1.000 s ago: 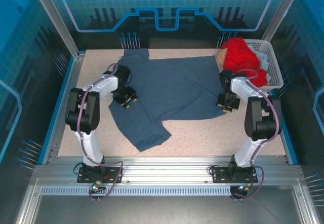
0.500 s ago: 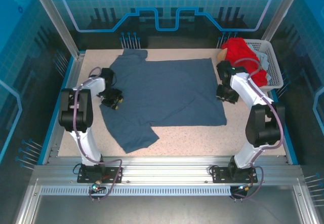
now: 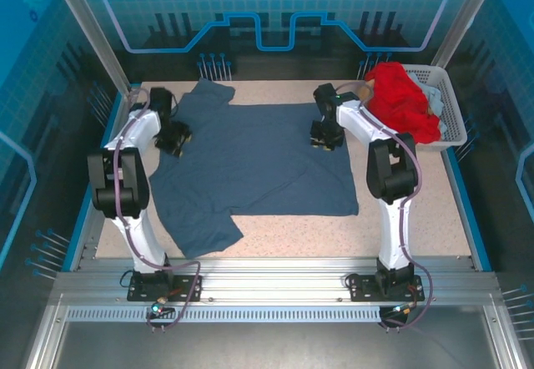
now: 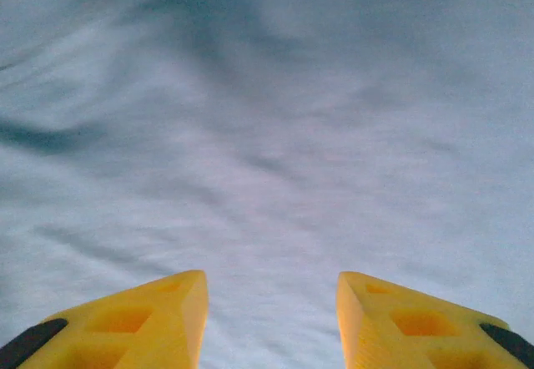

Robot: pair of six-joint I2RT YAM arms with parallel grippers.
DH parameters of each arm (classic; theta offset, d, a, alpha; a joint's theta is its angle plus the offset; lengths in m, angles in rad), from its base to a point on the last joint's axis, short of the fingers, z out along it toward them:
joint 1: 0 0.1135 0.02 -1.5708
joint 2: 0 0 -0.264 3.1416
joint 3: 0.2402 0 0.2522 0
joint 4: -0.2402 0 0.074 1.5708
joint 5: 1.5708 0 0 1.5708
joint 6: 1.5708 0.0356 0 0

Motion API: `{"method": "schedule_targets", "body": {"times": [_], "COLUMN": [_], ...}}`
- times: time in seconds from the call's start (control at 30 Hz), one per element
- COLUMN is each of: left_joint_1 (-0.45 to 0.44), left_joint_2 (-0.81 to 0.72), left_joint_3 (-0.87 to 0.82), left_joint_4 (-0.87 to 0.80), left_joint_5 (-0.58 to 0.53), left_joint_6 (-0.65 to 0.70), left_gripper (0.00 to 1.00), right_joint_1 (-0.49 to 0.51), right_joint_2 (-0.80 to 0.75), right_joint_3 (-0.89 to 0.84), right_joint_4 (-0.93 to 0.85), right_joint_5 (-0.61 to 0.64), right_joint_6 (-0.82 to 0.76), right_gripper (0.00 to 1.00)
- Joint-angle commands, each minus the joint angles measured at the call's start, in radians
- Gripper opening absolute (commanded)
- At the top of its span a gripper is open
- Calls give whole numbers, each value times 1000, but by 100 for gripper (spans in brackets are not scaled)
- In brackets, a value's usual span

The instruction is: Fold and stack the t-shirts

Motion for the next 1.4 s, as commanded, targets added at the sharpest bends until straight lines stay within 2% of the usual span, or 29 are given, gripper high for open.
{"method": "schedule_targets", "body": {"times": [0.0,0.13,0.37,0.5,0.77,0.87,0.93,1.03,1.17,1.27,1.37], "left_joint_1": [-8,-12,-57,-92,-99,-98,-104,-118,-145,-178,-224], "left_joint_2": [127,279,450,535,648,597,501,291,-45,-243,-421], "left_joint_3": [72,179,359,470,695,716,661,476,68,-201,-464], "left_joint_4": [-48,-57,-57,-40,-8,20,55,91,75,-49,-140], "left_joint_5": [8,91,188,242,310,267,212,115,38,54,95], "left_joint_6": [-27,-29,-29,-46,-28,45,103,158,144,110,84], "left_gripper": [46,46,47,48,52,58,61,63,62,57,56], "right_joint_1": [-4,-20,-92,-128,-211,-206,-190,-161,-132,-113,-90], "right_joint_2": [71,152,240,315,485,473,401,248,-15,-200,-353], "right_joint_3": [59,99,179,299,613,663,628,507,230,-27,-240], "right_joint_4": [-35,-45,-108,-172,-261,-247,-204,-139,-29,67,118], "right_joint_5": [-58,-80,-123,-158,-253,-275,-264,-218,-169,-181,-203], "right_joint_6": [37,64,88,53,7,-39,-79,-108,-87,-40,-12], "right_gripper": [28,28,27,27,27,27,28,32,37,39,41]}}
